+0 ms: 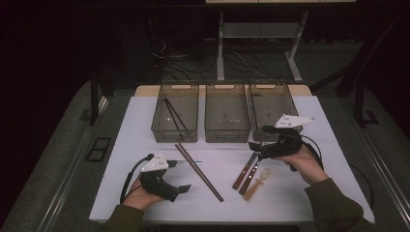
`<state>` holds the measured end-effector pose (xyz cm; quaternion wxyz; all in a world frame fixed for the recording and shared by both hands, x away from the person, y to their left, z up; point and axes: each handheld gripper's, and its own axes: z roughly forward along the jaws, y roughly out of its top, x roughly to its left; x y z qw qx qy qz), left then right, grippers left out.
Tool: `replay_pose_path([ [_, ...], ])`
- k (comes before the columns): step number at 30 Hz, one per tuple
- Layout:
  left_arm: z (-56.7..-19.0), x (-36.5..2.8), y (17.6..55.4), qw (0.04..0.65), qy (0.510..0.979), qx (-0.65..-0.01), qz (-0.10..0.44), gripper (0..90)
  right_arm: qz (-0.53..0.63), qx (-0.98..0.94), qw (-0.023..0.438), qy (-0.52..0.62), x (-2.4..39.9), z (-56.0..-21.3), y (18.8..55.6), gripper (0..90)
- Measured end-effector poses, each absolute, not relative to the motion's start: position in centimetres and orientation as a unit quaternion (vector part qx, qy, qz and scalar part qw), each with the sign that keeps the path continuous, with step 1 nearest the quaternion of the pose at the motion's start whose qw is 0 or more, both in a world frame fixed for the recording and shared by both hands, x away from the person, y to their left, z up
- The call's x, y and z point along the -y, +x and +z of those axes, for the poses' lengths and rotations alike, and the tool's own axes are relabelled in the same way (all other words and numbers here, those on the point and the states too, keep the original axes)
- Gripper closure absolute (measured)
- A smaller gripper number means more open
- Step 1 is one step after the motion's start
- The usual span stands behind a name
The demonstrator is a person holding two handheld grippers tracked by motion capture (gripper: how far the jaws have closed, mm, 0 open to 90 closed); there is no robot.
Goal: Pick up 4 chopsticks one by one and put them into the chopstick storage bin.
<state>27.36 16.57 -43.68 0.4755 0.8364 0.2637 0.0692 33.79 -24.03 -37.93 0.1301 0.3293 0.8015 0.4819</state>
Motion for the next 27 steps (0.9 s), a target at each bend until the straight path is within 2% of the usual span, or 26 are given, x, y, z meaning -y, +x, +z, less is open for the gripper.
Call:
replay_pose_path([
  [27, -43.6, -16.4, 27.2, 0.474, 0.837, -0.264, 0.075, 0.0, 0.465, -0.795, 0.144, 0.361, 29.4, -43.0, 27.1, 12.9],
])
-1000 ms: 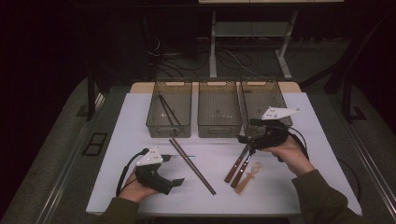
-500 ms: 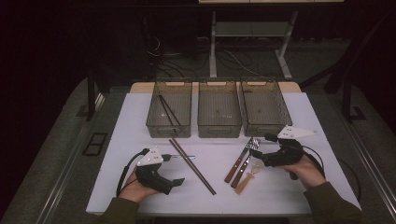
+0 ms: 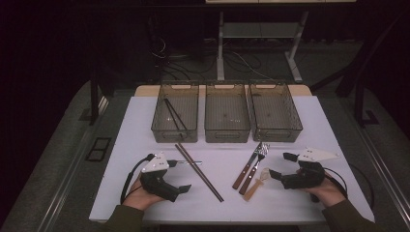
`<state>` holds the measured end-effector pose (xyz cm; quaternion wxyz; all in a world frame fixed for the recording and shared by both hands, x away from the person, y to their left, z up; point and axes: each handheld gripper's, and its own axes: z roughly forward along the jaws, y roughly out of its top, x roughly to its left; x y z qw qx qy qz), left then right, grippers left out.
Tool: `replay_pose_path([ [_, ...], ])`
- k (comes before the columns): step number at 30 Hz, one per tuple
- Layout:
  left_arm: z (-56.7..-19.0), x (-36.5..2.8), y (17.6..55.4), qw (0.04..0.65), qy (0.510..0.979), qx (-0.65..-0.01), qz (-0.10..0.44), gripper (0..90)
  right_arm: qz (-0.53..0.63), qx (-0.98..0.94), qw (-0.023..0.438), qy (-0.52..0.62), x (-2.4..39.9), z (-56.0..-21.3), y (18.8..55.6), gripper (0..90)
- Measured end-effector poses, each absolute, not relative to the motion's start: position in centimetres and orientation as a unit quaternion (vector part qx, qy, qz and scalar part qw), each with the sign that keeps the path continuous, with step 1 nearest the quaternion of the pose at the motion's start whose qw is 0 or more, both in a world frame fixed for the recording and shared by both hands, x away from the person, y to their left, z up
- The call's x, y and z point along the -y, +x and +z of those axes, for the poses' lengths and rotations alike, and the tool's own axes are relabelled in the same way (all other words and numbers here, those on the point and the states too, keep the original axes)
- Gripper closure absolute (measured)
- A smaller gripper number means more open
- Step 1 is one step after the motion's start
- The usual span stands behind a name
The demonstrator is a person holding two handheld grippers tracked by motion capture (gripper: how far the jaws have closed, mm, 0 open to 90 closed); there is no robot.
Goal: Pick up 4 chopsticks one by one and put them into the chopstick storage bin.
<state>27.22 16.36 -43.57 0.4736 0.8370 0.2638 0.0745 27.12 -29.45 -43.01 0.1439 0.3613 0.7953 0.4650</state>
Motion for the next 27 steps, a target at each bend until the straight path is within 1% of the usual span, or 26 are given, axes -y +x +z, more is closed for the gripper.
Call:
replay_pose_path([
  [2, -43.5, -16.4, 27.2, 0.472, 0.838, -0.262, 0.075, 0.0, 0.466, -0.793, 0.142, 0.366, 29.8, -43.1, 26.7, 12.9],
  [6, -43.3, -16.5, 27.3, 0.472, 0.837, -0.264, 0.083, 3.6, 0.464, -0.792, 0.144, 0.370, 30.4, -43.3, 26.1, 12.9],
  [9, -43.2, -16.5, 27.4, 0.467, 0.839, -0.266, 0.088, 9.0, 0.462, -0.792, 0.139, 0.374, 30.8, -43.3, 25.9, 12.9],
  [11, -43.1, -16.6, 27.4, 0.464, 0.839, -0.269, 0.093, 15.5, 0.464, -0.790, 0.140, 0.375, 30.8, -43.3, 25.9, 13.0],
  [13, -43.0, -16.6, 27.5, 0.462, 0.839, -0.270, 0.093, 19.4, 0.464, -0.791, 0.141, 0.373, 30.8, -43.3, 25.9, 13.0],
  [18, -42.7, -16.3, 27.7, 0.459, 0.844, -0.261, 0.090, 41.8, 0.461, -0.793, 0.142, 0.371, 30.6, -43.3, 25.9, 12.9],
  [27, -43.1, -14.7, 28.7, 0.438, 0.861, -0.247, 0.073, 79.1, 0.458, -0.796, 0.145, 0.368, 30.5, -43.4, 26.0, 13.0],
])
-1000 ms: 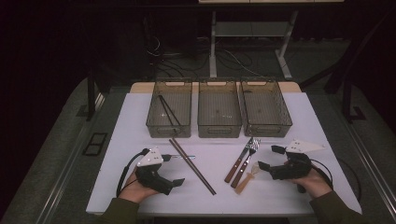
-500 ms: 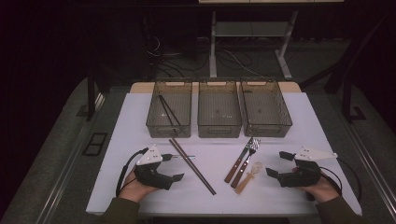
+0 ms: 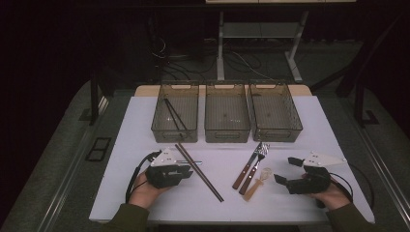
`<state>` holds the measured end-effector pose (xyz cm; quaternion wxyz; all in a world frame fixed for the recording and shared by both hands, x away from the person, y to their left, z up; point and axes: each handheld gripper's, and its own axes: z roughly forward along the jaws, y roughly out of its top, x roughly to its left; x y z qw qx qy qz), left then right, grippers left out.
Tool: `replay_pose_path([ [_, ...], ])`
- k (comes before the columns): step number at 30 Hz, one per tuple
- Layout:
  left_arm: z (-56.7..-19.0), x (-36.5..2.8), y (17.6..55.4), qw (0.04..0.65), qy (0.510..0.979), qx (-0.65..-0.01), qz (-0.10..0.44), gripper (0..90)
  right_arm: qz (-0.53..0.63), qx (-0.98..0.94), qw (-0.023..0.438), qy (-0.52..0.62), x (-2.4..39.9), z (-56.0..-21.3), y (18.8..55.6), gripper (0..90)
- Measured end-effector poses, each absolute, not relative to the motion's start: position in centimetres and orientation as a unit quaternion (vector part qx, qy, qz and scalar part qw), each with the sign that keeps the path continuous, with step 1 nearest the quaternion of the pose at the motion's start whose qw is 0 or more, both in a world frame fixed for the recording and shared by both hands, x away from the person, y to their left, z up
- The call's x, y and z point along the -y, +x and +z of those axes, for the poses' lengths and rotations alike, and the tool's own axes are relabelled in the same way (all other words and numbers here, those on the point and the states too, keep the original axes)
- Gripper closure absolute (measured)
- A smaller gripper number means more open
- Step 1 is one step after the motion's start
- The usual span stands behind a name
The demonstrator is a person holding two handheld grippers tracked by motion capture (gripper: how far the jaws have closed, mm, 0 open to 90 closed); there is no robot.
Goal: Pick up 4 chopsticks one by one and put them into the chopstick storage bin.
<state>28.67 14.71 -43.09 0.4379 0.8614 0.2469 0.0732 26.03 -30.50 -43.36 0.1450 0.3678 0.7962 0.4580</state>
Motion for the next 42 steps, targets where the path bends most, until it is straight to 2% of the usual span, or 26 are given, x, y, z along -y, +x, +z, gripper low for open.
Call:
replay_pose_path([
  [3, -43.1, -14.0, 28.7, 0.436, 0.866, -0.234, 0.063, 89.4, 0.458, -0.796, 0.145, 0.368, 30.5, -43.4, 26.1, 13.1],
  [22, -44.4, -8.9, 27.8, 0.401, 0.901, -0.160, 0.021, 89.5, 0.455, -0.797, 0.148, 0.369, 30.5, -43.4, 26.0, 13.2],
  [42, -44.2, -7.0, 28.2, 0.411, 0.899, -0.150, 0.028, 89.5, 0.455, -0.796, 0.149, 0.371, 30.6, -43.3, 26.0, 13.2],
])
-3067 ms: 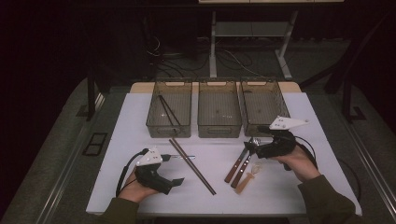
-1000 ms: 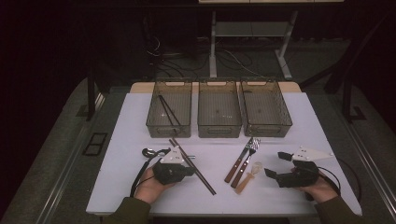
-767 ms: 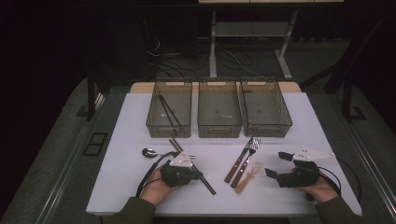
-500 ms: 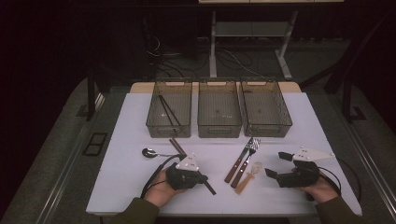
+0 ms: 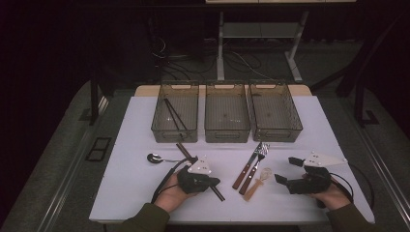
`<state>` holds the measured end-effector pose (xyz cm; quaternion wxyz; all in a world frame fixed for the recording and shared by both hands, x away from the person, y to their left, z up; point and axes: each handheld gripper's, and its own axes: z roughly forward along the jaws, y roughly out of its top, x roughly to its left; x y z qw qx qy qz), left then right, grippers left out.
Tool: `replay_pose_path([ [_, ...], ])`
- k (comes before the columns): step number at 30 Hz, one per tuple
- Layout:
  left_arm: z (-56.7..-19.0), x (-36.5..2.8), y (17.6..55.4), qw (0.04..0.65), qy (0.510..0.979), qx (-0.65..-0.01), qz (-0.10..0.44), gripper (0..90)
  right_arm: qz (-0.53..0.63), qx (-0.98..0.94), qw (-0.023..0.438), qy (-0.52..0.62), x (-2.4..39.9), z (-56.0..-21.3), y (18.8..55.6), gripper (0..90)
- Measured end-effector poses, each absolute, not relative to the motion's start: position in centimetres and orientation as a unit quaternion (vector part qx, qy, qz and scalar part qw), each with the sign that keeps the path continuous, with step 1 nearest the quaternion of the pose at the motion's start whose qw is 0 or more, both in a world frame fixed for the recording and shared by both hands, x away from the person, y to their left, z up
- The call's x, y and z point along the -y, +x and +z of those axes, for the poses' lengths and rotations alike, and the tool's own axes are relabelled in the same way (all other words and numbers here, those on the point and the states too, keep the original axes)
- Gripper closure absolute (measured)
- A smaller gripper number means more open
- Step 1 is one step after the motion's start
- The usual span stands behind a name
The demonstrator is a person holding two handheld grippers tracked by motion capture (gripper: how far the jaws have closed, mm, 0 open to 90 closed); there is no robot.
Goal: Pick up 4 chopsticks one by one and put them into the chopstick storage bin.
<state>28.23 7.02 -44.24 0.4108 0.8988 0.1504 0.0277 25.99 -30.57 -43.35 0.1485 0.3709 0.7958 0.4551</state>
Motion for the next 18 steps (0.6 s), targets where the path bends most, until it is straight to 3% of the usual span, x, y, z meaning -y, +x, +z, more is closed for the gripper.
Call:
replay_pose_path([
  [9, -43.5, -8.6, 28.6, 0.418, 0.893, -0.161, 0.041, 89.4, 0.454, -0.797, 0.148, 0.370, 30.6, -43.4, 26.0, 13.3],
  [15, -42.9, -10.6, 29.8, 0.426, 0.883, -0.185, 0.061, 81.5, 0.454, -0.798, 0.148, 0.367, 30.5, -43.4, 26.0, 13.2],
  [18, -42.8, -11.5, 30.5, 0.430, 0.879, -0.196, 0.061, 73.1, 0.454, -0.799, 0.147, 0.367, 30.5, -43.4, 26.0, 13.3],
])
